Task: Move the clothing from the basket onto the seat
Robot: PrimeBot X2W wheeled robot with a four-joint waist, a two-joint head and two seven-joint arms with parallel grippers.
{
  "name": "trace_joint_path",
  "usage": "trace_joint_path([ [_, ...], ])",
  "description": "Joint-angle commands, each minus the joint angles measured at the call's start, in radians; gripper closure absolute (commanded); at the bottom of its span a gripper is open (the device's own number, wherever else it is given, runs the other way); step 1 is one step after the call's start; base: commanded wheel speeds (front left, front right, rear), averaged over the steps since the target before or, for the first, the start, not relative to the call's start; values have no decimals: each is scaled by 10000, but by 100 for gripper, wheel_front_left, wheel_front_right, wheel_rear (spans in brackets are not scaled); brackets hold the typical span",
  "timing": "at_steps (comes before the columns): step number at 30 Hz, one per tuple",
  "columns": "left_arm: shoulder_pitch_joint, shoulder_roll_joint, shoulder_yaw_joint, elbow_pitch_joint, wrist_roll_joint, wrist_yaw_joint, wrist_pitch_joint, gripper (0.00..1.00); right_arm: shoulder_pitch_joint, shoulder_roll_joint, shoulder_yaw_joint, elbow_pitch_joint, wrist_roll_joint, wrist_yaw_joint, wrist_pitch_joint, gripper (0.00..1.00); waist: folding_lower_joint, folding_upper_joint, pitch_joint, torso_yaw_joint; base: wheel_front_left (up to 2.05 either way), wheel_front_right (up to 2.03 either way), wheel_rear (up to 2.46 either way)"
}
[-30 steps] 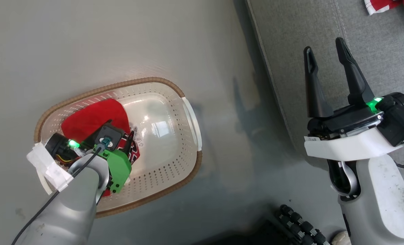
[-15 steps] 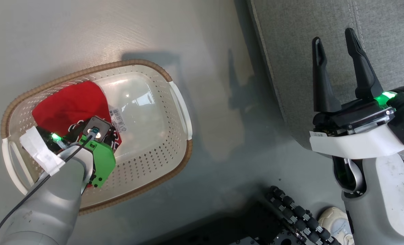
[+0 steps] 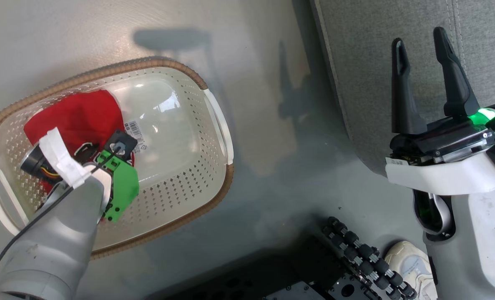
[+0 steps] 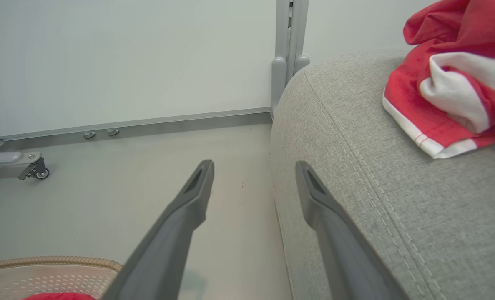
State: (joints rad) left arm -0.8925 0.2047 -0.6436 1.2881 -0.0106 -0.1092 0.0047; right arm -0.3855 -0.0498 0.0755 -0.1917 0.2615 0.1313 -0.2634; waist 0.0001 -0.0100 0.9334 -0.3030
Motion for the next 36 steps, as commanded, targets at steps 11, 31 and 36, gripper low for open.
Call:
trace_joint_path([
  [11, -488, -135, -391, 13, 93, 149, 863, 100, 33, -13, -111, -273, -182, -10, -21, 0, -1, 100, 297, 114, 0, 0, 0],
  [31, 131, -1236, -678, 11, -535, -92, -1156, 100, 197, -16, -22, 439, -271, -10, -21, 0, -1, 100, -1885, 720, 0, 0, 0],
  [36, 478, -1403, -831, -48, -807, -178, -1892, 100, 304, -19, 21, 729, -366, -11, -21, 0, -1, 100, -2703, 1085, 0, 0, 0],
])
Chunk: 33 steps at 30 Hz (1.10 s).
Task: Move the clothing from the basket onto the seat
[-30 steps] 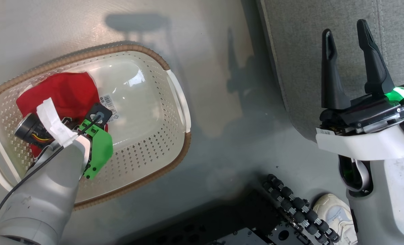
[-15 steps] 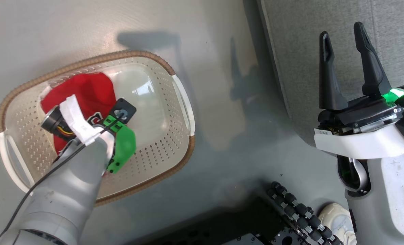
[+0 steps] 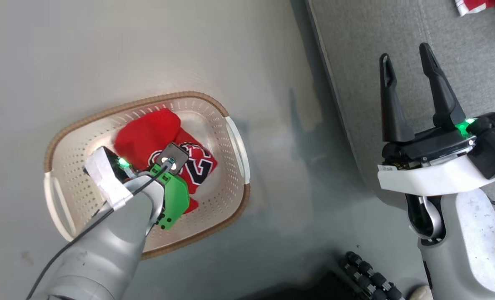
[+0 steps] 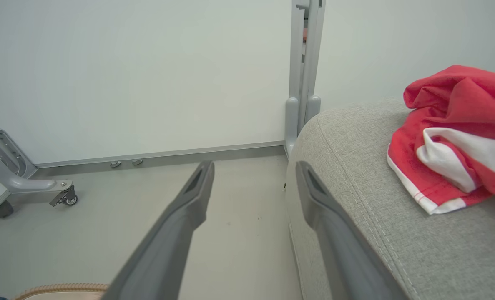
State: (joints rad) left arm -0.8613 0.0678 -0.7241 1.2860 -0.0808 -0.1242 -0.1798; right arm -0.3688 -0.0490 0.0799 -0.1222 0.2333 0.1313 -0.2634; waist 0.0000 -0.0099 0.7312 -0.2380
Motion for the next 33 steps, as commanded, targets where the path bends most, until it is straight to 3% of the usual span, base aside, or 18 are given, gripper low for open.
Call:
trace_joint_path([
  [1, 251, -67, -55, -51, -176, -46, -173, 100, 184, -29, -19, 118, -90, -11, -21, 0, 0, 99, -861, 516, 0, 0, 0],
  [14, 1328, -178, -315, -1762, -1620, -71, -860, 100, 1141, -30, -176, 888, -331, -11, -21, 0, 0, 99, -3134, 1522, 0, 0, 0],
  [18, 1738, -163, 47, -2780, -2023, -72, -855, 100, 1538, -30, -269, 1050, -389, -11, -21, 0, 0, 99, -3775, 1764, 0, 0, 0],
  [33, 2825, -29, 1529, -6781, -1783, 64, -860, 100, 2566, -30, -64, 1337, -207, -11, -20, 0, 0, 99, -5468, 2085, 0, 0, 0],
])
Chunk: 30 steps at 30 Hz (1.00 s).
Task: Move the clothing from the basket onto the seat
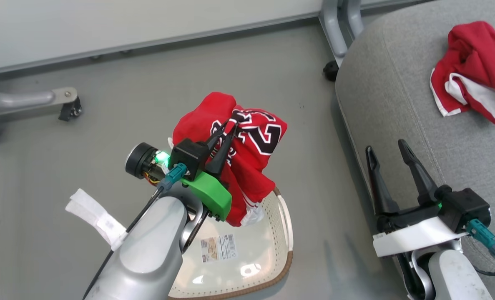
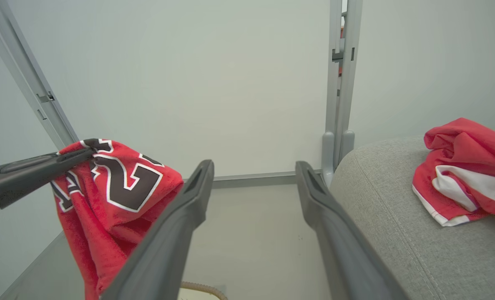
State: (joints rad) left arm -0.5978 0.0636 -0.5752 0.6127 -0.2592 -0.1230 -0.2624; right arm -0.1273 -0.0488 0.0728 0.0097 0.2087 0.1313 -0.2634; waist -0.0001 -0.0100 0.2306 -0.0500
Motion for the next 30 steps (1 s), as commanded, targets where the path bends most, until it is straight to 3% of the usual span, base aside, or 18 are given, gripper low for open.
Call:
trace_joint_path([
  [1, 230, -2, 119, -306, 31, 58, -35, 100, 216, -31, 43, 29, 64, -11, -20, 0, 1, 100, -550, 214, 0, 0, 0],
  [12, 432, -97, 443, -2213, 238, 169, -34, 100, 549, -32, 344, 131, 215, -11, -20, 0, 1, 100, -1071, 169, 0, 0, 0],
  [21, 420, -117, 380, -2638, 353, 199, -35, 100, 575, -31, 551, 56, 366, -11, -20, 0, 1, 100, -1197, 111, 0, 0, 0],
  [30, 473, -124, 328, -2753, 404, 205, -35, 100, 116, -29, 1929, -330, 750, -11, -20, 0, 1, 100, -1223, 181, 0, 0, 0],
])
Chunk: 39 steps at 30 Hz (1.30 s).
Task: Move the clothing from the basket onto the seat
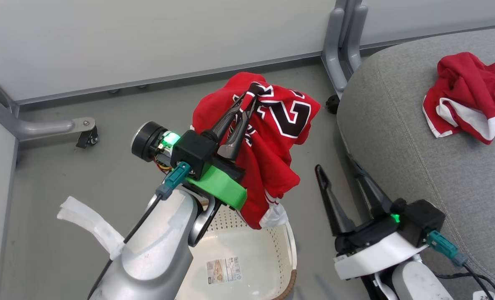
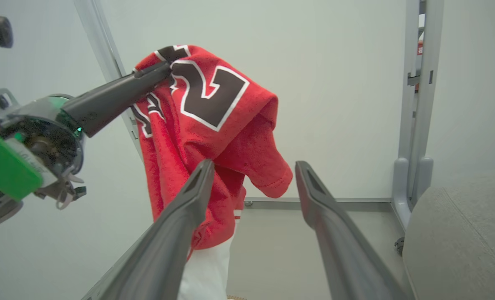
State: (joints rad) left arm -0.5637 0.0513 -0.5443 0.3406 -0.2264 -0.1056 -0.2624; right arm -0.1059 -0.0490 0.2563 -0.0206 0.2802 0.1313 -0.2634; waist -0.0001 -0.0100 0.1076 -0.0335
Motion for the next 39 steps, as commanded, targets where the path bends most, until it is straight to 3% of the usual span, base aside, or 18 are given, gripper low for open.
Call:
trace_joint_path([
  [1, 132, -2, 16, -46, 76, 31, -35, 100, -169, -27, 311, -68, 83, -11, -20, 0, 1, 100, 13, 29, 0, 0, 0],
  [7, 115, -2, -109, -128, 92, 36, -35, 100, -851, -32, 1436, 358, 38, -11, -20, 0, 1, 100, 101, 151, 0, 0, 0],
  [22, -95, -4, -895, -501, -385, 192, -35, 100, -2473, -29, 2239, 2567, 330, -11, -20, 0, 1, 100, 447, 534, 0, 0, 0],
  [24, -113, -4, -976, -528, -435, 230, -35, 100, -2536, -32, 2283, 2695, 442, -11, -20, 100, 1, 100, 484, 562, 0, 0, 0],
  [36, 115, -5, -1147, -404, -467, 278, -35, 100, -2444, -30, 2207, 2437, 586, -11, -20, 100, 1, 100, 448, 560, 0, 0, 0],
  [38, 164, -5, -1156, -437, -396, 354, -35, 7, -2421, -30, 2106, 2352, 564, -11, -22, 100, 1, 100, 401, 549, 0, 0, 0],
  [39, 205, -5, -1158, -465, -354, 390, -35, 0, -2397, -30, 2049, 2315, 548, -11, -20, 100, 1, 100, 369, 546, 0, 0, 0],
])
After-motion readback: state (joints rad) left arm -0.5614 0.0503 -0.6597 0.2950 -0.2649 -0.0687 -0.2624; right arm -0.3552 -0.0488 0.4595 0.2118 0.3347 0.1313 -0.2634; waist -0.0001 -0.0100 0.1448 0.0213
